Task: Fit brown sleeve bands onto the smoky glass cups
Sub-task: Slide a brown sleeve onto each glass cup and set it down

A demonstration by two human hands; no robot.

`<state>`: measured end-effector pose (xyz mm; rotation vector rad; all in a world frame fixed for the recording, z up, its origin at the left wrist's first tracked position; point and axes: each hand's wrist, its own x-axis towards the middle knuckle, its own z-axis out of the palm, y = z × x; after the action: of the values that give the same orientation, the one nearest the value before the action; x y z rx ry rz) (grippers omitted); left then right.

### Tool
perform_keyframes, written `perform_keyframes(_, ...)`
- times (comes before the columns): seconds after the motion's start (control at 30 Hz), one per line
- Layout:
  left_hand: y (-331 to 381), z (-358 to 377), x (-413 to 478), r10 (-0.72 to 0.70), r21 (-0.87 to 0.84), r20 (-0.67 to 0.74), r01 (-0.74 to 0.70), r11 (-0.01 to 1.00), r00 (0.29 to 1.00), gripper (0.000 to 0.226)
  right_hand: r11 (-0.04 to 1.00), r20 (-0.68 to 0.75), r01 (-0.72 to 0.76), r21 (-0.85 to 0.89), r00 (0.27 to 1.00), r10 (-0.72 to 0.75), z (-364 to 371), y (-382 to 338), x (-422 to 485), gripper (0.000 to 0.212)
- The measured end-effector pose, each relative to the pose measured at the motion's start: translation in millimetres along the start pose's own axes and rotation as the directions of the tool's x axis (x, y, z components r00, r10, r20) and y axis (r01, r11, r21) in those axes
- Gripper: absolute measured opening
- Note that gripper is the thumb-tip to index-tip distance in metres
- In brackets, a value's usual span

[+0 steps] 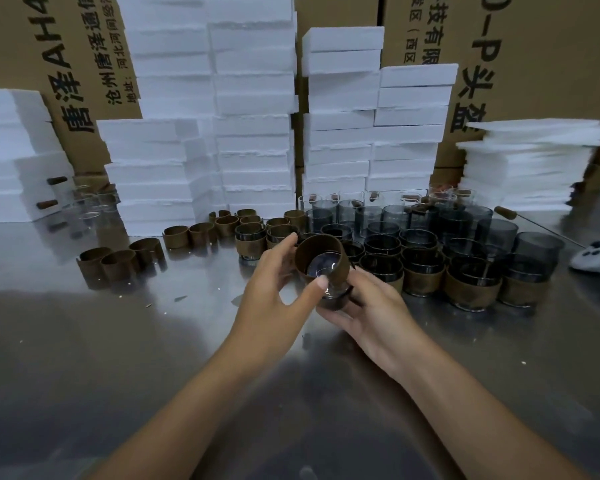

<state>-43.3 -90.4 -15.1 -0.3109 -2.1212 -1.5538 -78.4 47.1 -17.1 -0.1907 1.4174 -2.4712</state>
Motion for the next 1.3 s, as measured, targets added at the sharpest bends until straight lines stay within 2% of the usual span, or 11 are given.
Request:
perform_keyframes(0.1, 1.6, -1.8, 0.8, 0.026, -0.087, 0.028, -0.024, 0.996, 0.999, 0.047, 0.989, 0.04, -0.015, 0.148, 0.999, 0.01, 0.4, -1.3, -1.1, 0.032)
perform_keyframes(0.23, 3.6, -0.3, 0.1, 0.034, -0.173, 0.07, -0.021, 0.985, 0.997, 0.049, 0.968, 0.077, -0.071, 0.242, 0.996, 0.054, 1.5, -3.6, -2.8, 0.027)
perform_keyframes(0.3, 3.9, 1.6, -0.5, 0.037, -0.192, 0.063, -0.024, 0.981, 0.997, 0.05, 0.971, 0.084, -0.063, 0.23, 0.996, 0.044, 2.0, -3.3, -2.7, 0.031)
perform_keyframes(0.47, 5.5, 4.0, -2.6, 0.062, -0.165, 0.023, -0.058, 0.985, 0.998, 0.052, 0.986, 0.152, -0.004, 0.169, 0.988, -0.022, 5.2, -0.5, -3.8, 0.069)
perform_keyframes(0.57, 6.4, 5.3, -4.0, 0.075, -0.123, -0.007, -0.075, 0.989, 0.997, 0.052, 0.987, 0.202, -0.015, 0.158, 0.979, -0.017, 6.5, 0.8, -5.4, 0.076)
perform_keyframes(0.63, 6.9, 6.3, -5.4, 0.073, -0.119, -0.014, -0.074, 0.99, 0.997, 0.053, 0.989, 0.204, -0.032, 0.142, 0.979, 0.002, 6.2, 0.9, -6.0, 0.074)
perform_keyframes(0.73, 9.8, 7.3, -6.7, 0.051, -0.156, 0.02, -0.048, 0.987, 0.998, 0.054, 0.986, 0.202, -0.039, 0.164, 0.979, 0.006, 5.6, -1.6, -7.2, 0.055)
perform_keyframes(0.9, 12.7, 5.3, -3.4, 0.036, -0.275, 0.015, -0.03, 0.961, 0.999, 0.04, 0.986, 0.201, -0.04, 0.163, 0.98, 0.006, 6.2, -3.8, -7.7, 0.03)
perform_keyframes(1.1, 2.8, 6.2, -1.3, -0.246, -0.385, 0.193, 0.304, 0.872, 0.95, 0.047, 0.985, 0.223, -0.005, 0.174, 0.974, -0.034, 5.8, -4.6, -6.5, 0.019)
perform_keyframes(1.23, 0.7, 5.9, -0.9, -0.224, -0.377, 0.184, 0.279, 0.883, 0.957, 0.046, 0.983, 0.248, 0.007, 0.184, 0.967, -0.053, 2.5, -3.0, -3.2, 0.029)
perform_keyframes(1.3, 0.5, 5.1, -1.4, -0.197, -0.364, 0.159, 0.243, 0.899, 0.968, 0.046, 0.983, 0.264, 0.014, 0.182, 0.963, -0.063, 0.8, -2.5, -1.4, 0.046)
